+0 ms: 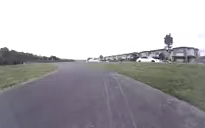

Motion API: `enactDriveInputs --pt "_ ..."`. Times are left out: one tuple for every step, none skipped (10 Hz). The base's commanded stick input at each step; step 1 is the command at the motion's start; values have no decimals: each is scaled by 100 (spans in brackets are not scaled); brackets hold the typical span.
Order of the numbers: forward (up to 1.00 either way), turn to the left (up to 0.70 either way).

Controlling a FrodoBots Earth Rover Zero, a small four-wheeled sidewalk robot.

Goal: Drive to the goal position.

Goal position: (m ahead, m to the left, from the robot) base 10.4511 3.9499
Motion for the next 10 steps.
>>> enactDriveInputs --pt "70 0" --pt "70 0" --pt "70 0" --pt "70 0" --pt "70 0" --pt "70 0" --pt "70 0" --pt "70 0" --pt "70 1" --pt "70 4"
